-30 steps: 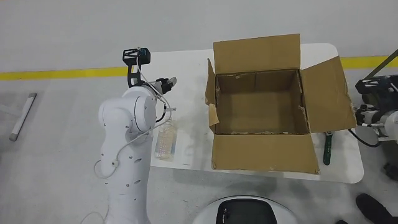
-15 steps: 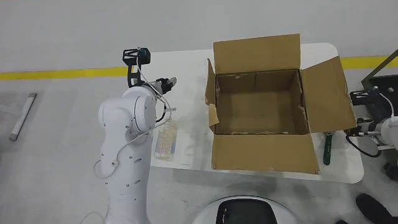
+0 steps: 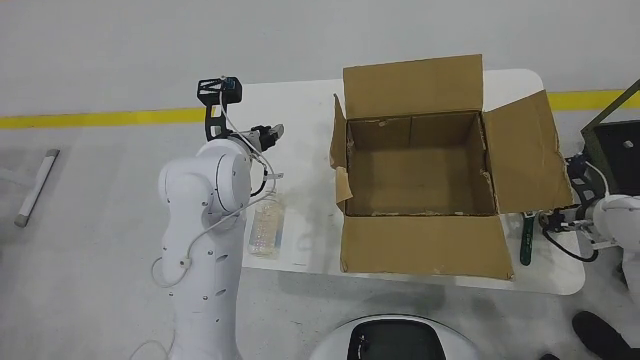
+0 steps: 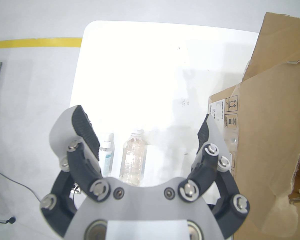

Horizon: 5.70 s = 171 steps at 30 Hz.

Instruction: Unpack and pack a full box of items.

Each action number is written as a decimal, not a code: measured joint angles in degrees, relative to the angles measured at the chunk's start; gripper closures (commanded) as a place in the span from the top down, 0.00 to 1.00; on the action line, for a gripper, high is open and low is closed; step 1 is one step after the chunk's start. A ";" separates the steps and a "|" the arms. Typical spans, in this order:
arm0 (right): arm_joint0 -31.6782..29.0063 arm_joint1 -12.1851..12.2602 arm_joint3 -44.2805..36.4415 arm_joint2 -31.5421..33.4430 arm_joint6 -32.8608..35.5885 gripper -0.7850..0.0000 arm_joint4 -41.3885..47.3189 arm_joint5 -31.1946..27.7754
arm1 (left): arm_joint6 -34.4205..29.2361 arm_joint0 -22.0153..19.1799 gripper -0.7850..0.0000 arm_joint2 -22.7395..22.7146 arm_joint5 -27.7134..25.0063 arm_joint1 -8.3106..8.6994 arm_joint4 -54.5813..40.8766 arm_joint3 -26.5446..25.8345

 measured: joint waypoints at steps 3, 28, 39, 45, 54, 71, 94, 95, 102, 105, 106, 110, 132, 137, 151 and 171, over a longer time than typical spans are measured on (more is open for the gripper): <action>0.03 0.11 0.30 -0.37 -0.17 0.00 0.19 0.12 | 0.00 0.00 1.00 0.00 0.00 0.00 0.00 0.00; -0.39 1.21 1.21 -0.63 -1.70 0.46 2.34 0.17 | 0.00 0.00 1.00 0.00 0.00 0.00 0.00 0.00; -5.47 1.42 -7.68 7.46 -20.09 0.00 3.94 2.02 | 0.00 0.00 1.00 0.00 0.00 0.00 0.00 0.00; -14.91 0.59 -16.49 9.55 -42.52 0.00 -4.10 5.41 | 0.00 0.00 1.00 0.00 0.00 0.00 0.00 0.00; -19.10 -0.18 -20.04 7.89 -52.17 0.00 -9.55 11.38 | 0.00 0.00 1.00 0.00 0.00 0.00 0.00 0.00; -18.05 -0.99 -21.24 12.21 -69.64 0.00 -1.77 9.72 | 0.00 0.00 1.00 0.00 0.00 0.00 0.00 0.00; -15.05 -1.18 -19.46 11.62 -74.04 0.00 1.38 7.76 | 0.00 0.00 1.00 0.00 0.00 0.00 0.00 0.00; -15.05 -1.18 -19.46 11.62 -74.04 0.00 1.38 7.76 | 0.00 0.00 1.00 0.00 0.00 0.00 0.00 0.00; -14.72 -1.73 -19.89 11.61 -75.16 0.00 5.52 9.84 | 0.00 0.00 1.00 0.00 0.00 0.00 0.00 0.00; -14.61 -2.06 -21.22 11.99 -74.73 0.00 7.64 13.00 | 0.00 0.00 1.00 0.00 0.00 0.00 0.00 0.00; -14.79 -2.19 -21.95 11.98 -75.00 0.00 7.73 14.19 | 0.00 0.00 1.00 0.00 0.00 0.00 0.00 0.00; -16.12 -2.51 -23.97 11.51 -76.64 0.00 5.66 15.59 | 0.00 0.00 1.00 0.00 0.00 0.00 0.00 0.00; -18.46 -2.90 -23.75 9.45 -74.13 0.00 0.06 11.86 | 0.00 0.00 1.00 0.00 0.00 0.00 0.00 0.00; -17.16 -2.89 -24.97 7.35 -67.88 0.00 1.95 9.31 | 0.45 0.34 1.00 -0.03 -0.10 0.01 -0.14 -0.03; -17.09 -3.27 -25.49 7.57 -65.61 0.00 6.70 7.38 | -11.95 5.75 1.00 -1.04 -14.14 1.41 -2.87 -3.84; -18.72 -3.82 -27.04 6.77 -66.73 0.00 6.83 5.86 | -9.22 9.55 1.00 -2.03 -16.64 2.23 -6.76 -1.08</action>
